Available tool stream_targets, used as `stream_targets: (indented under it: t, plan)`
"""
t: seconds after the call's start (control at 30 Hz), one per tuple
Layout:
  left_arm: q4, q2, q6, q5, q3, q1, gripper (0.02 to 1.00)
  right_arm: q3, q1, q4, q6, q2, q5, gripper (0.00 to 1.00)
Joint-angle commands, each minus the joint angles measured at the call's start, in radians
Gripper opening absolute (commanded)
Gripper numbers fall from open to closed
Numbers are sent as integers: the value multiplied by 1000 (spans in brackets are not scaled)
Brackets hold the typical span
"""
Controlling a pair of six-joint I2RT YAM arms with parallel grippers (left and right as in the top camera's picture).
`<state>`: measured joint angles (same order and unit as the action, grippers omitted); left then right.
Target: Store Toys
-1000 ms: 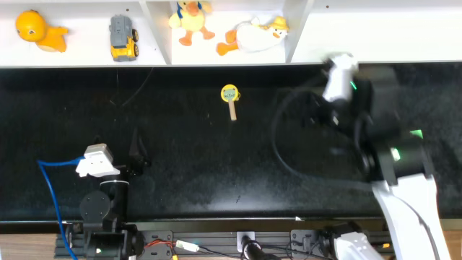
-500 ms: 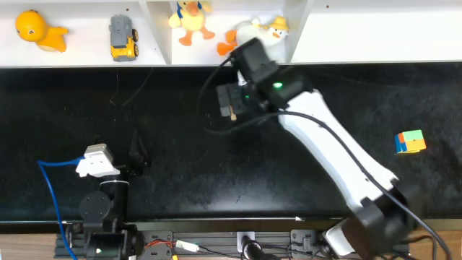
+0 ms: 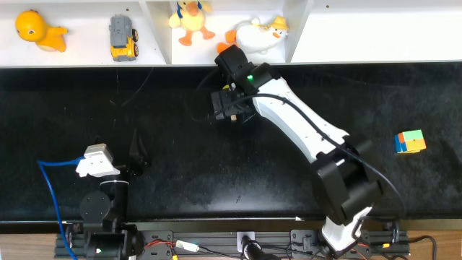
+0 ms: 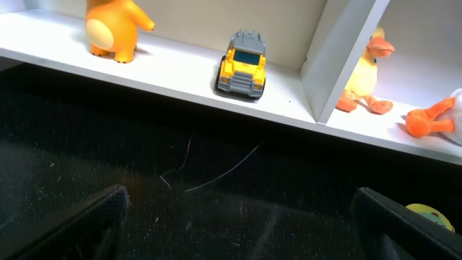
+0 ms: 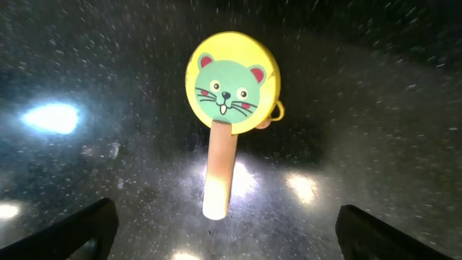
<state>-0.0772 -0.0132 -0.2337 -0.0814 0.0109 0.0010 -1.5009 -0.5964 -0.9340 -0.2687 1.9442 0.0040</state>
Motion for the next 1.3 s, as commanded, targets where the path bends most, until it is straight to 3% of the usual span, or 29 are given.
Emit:
stream_targets:
  t: [0.03,0.63,1.07,1.3]
  plan:
    - [-1,10,-3,13,-3,5,998,-29,-23,-8,-17,44,-16,993]
    - [-1,10,-3,13,-3,5,998,-28,-47,-2,-88,176,-14,864]
    - [-1,10,-3,13,-3,5,998,-27,-47,-49,-102,202,-14,358]
    - [-1,10,-3,13,-3,5,998,-27,-47,-66,-102,202,-14,235]
